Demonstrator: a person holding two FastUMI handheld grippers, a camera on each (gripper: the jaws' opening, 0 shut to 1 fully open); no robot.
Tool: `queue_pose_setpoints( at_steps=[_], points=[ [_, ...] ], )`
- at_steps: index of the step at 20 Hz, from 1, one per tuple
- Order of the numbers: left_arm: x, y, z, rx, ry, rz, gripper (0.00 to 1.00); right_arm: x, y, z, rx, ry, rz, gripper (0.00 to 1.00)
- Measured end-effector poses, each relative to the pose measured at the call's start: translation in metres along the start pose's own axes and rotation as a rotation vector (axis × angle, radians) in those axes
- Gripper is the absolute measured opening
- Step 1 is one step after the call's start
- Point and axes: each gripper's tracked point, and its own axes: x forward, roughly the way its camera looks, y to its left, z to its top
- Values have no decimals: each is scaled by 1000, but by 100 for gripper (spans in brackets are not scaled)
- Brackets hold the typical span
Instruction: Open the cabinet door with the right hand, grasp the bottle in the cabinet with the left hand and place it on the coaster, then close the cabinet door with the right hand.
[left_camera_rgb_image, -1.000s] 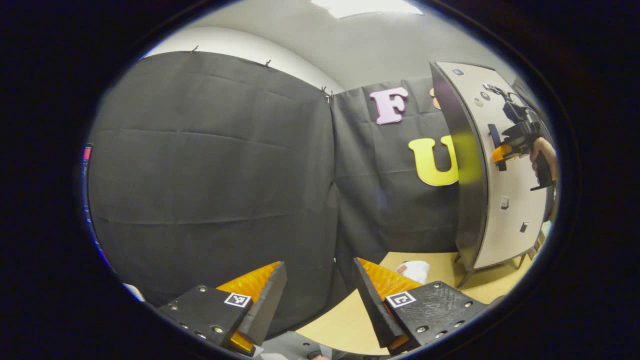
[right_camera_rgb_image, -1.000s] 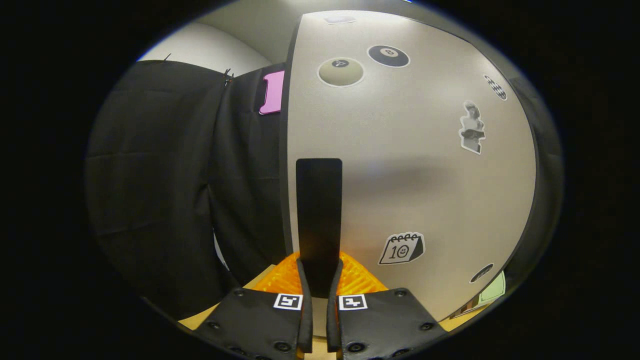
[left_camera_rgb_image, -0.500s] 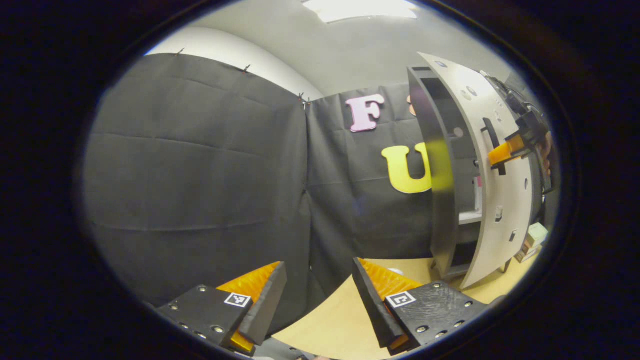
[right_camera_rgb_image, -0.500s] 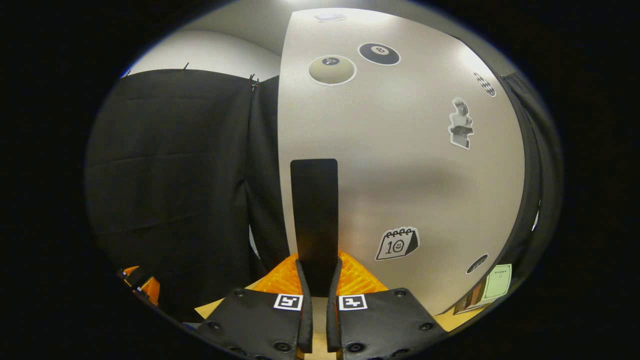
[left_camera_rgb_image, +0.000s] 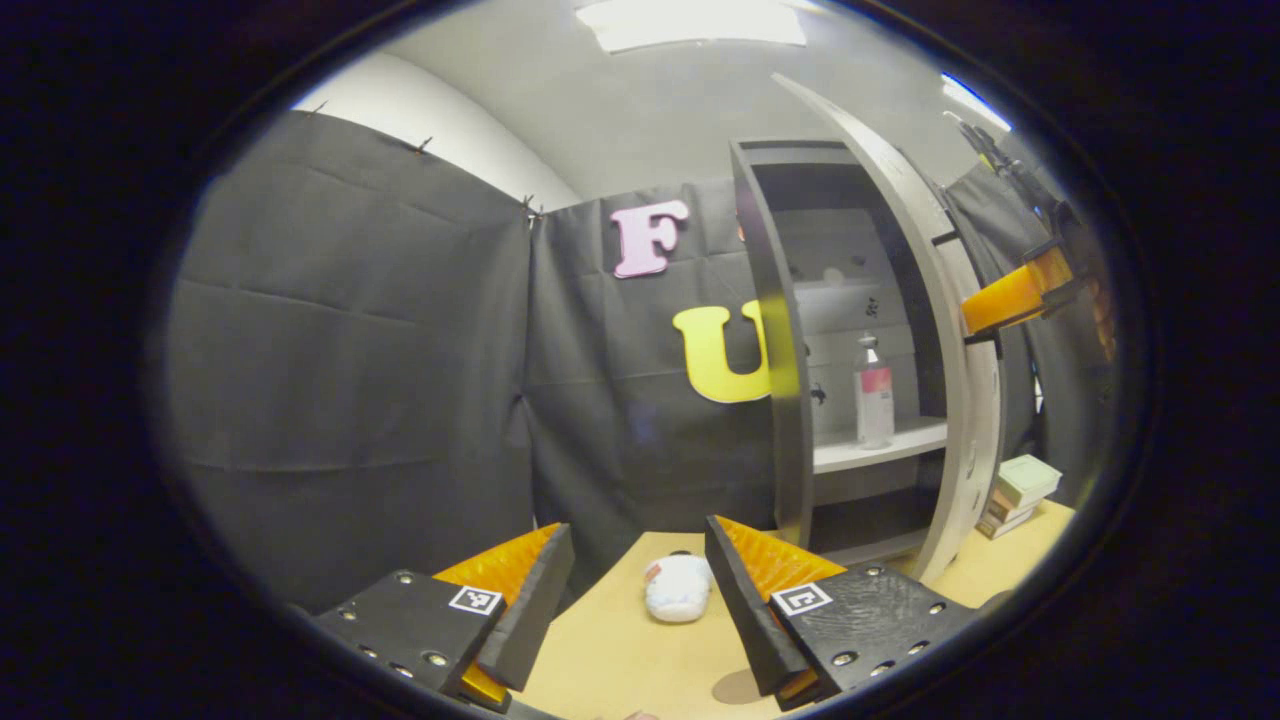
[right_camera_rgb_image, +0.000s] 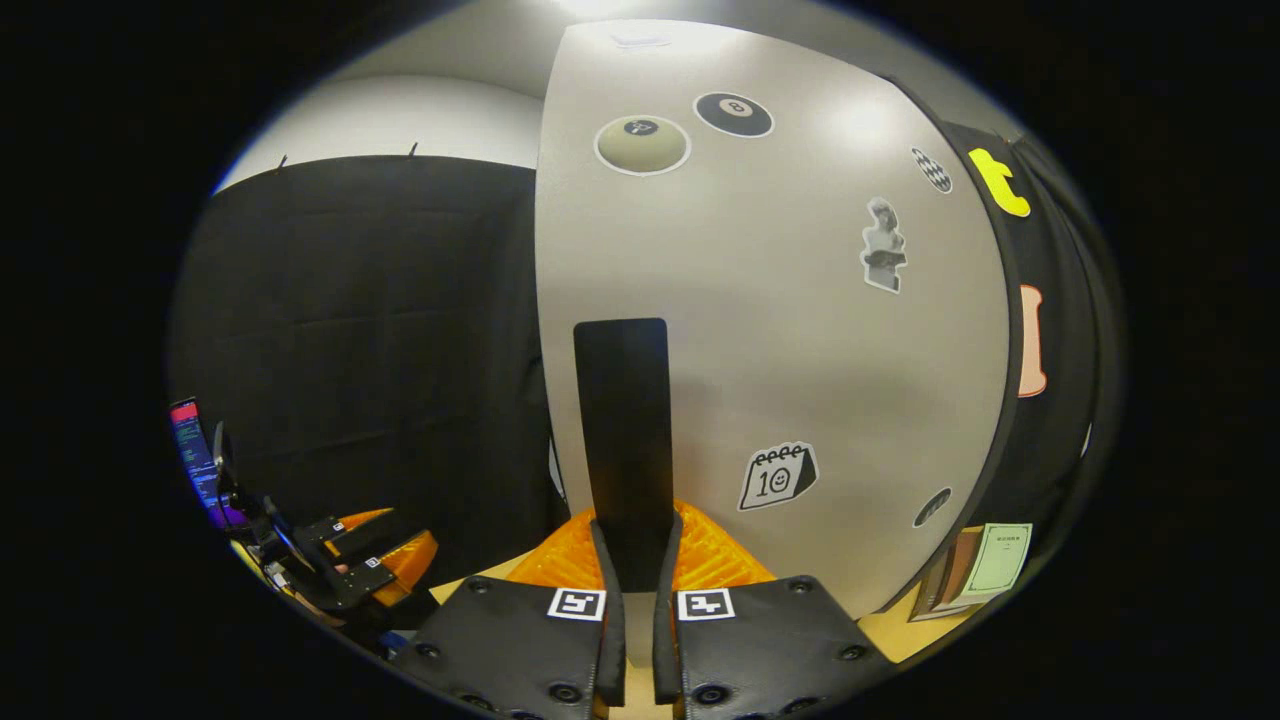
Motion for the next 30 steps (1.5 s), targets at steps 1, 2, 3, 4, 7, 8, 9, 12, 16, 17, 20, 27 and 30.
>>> queue_pose_setpoints(
  at_steps=[1, 2, 3, 4, 7, 8, 9, 12, 16, 17, 20, 27, 30],
  points=[
    [1, -12, 0, -1, -3, -17, 81, -2, -1, 0, -1, -2, 14, 11],
    [5, -25, 2, -4, -4, -37, 81, -2, -2, 1, -3, -7, 24, 11],
    [8, -39, 3, -7, -3, -57, 81, -2, -4, 1, -7, -10, 33, 11],
    [9, -54, 4, -10, -3, -79, 81, 0, -5, 1, -10, -12, 39, 11],
    [11, -91, 12, -12, -15, -138, 82, 1, -8, 2, -14, -14, 45, 11],
    [12, -104, 14, -10, -20, -158, 81, -1, -9, 3, -16, -16, 45, 12],
    [13, -115, 16, -8, -24, -173, 81, -1, -10, 3, -18, -15, 46, 12],
    [12, -145, 17, -16, -21, -217, 81, -2, -12, 3, -8, -24, 56, 11],
    [14, -180, 21, -24, -20, -258, 81, -4, -17, 3, -3, -34, 42, 15],
    [14, -188, 22, -23, -20, -265, 81, -4, -18, 3, 6, -39, 38, 15],
    [12, -214, 25, -24, -22, -284, 81, -8, -23, 2, 27, -52, 27, 15],
    [2, -261, 30, -10, -20, -303, 80, -24, -38, 7, 43, -112, 3, 18],
    [-2, -273, 36, -8, -29, -286, 80, -29, -46, 8, 49, -128, -18, 18]
  ],
)
